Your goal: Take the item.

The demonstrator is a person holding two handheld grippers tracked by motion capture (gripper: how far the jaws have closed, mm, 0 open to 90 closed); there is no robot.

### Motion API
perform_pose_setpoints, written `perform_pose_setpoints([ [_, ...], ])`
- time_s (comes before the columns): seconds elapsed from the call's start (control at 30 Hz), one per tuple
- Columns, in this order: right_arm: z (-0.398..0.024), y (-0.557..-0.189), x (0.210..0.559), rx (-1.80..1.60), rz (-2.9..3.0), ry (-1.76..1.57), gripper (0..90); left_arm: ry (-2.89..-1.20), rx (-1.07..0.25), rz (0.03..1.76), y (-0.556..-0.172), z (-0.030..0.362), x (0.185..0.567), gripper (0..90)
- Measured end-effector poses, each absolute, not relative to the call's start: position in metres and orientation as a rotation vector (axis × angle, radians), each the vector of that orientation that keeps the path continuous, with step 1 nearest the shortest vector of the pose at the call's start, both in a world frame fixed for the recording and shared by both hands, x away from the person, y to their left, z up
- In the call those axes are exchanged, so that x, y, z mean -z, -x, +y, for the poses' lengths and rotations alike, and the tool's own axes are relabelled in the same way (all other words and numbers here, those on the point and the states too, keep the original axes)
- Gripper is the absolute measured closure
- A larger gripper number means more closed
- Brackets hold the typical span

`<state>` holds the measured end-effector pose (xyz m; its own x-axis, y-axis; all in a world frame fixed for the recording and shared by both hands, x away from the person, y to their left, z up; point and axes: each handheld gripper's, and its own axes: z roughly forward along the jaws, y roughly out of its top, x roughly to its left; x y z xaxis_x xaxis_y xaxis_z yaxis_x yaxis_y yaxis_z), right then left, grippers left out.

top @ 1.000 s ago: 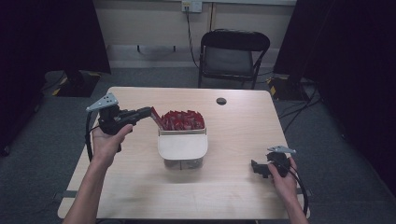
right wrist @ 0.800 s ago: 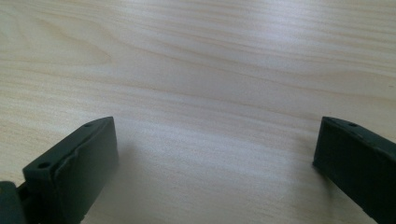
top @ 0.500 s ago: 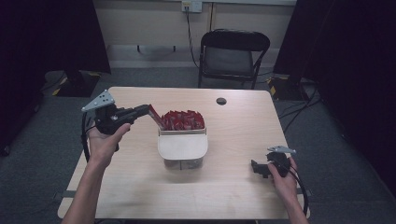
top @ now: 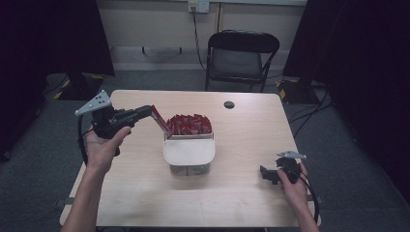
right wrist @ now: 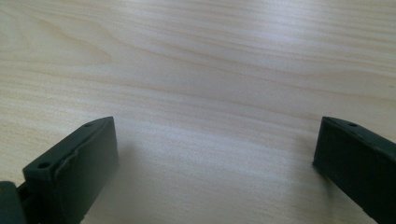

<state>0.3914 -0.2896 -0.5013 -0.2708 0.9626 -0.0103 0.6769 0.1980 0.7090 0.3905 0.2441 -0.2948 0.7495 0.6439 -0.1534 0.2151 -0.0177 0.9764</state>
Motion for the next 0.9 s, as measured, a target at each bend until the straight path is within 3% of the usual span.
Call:
perform_pose_setpoints([
  [0.9, -0.29, -0.391, 0.501, -0.831, 2.022, -1.525, 0.0, -1.561, -0.445, 0.753, -0.386, 0.272, 0.289, 88.5],
])
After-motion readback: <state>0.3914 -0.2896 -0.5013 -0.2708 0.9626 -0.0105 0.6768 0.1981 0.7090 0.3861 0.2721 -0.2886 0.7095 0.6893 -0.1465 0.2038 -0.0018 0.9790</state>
